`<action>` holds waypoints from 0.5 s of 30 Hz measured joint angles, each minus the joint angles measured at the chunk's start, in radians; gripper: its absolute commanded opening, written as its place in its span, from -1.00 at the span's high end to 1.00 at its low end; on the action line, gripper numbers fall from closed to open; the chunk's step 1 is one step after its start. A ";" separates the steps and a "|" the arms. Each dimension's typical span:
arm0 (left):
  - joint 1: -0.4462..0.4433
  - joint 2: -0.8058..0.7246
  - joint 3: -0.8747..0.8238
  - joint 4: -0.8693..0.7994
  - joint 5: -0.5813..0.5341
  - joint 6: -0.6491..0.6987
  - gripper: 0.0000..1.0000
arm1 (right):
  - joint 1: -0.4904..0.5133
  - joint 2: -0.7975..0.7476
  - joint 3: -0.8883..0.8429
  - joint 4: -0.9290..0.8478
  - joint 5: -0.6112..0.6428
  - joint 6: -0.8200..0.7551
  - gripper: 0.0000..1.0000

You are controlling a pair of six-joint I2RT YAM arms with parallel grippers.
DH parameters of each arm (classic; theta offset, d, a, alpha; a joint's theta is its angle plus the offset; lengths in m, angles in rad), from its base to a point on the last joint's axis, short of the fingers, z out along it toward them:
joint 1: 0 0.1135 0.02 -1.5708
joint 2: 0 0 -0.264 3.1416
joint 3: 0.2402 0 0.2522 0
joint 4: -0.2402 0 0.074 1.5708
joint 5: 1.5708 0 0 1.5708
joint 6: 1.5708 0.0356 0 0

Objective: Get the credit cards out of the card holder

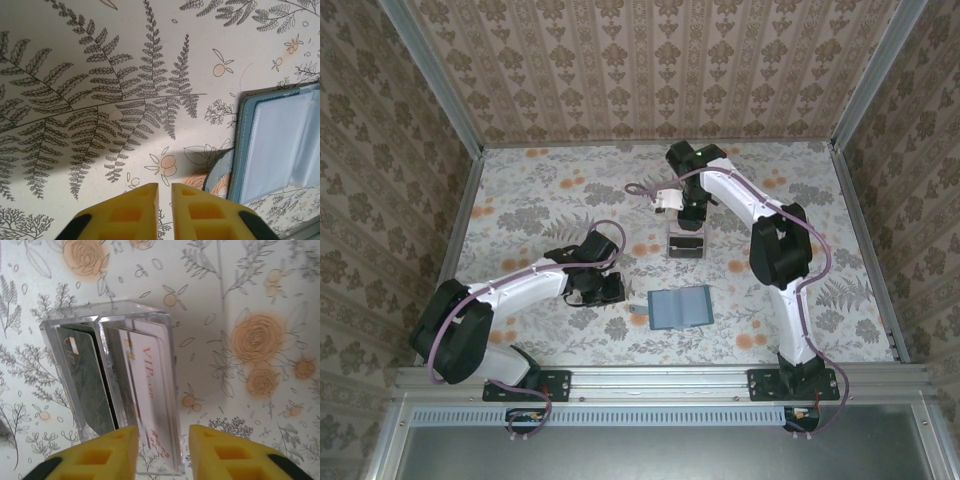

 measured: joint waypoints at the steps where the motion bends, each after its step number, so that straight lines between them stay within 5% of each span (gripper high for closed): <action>1: 0.000 0.000 0.000 0.002 -0.005 0.004 0.55 | 0.000 -0.021 -0.026 0.023 0.001 0.011 0.13; 6: 0.013 0.000 0.000 0.007 -0.034 0.024 0.38 | 0.000 -0.154 -0.201 0.153 0.007 0.084 -0.37; 11: 0.029 -0.001 0.003 0.010 -0.076 0.076 -0.03 | 0.000 -0.303 -0.417 0.314 0.007 0.179 -0.96; 13: 0.040 -0.012 0.008 0.004 -0.105 0.108 -0.31 | -0.001 -0.360 -0.503 0.375 0.008 0.220 -1.00; 15: 0.061 -0.031 0.016 0.000 -0.127 0.135 -0.83 | -0.004 -0.411 -0.584 0.440 0.018 0.260 -1.00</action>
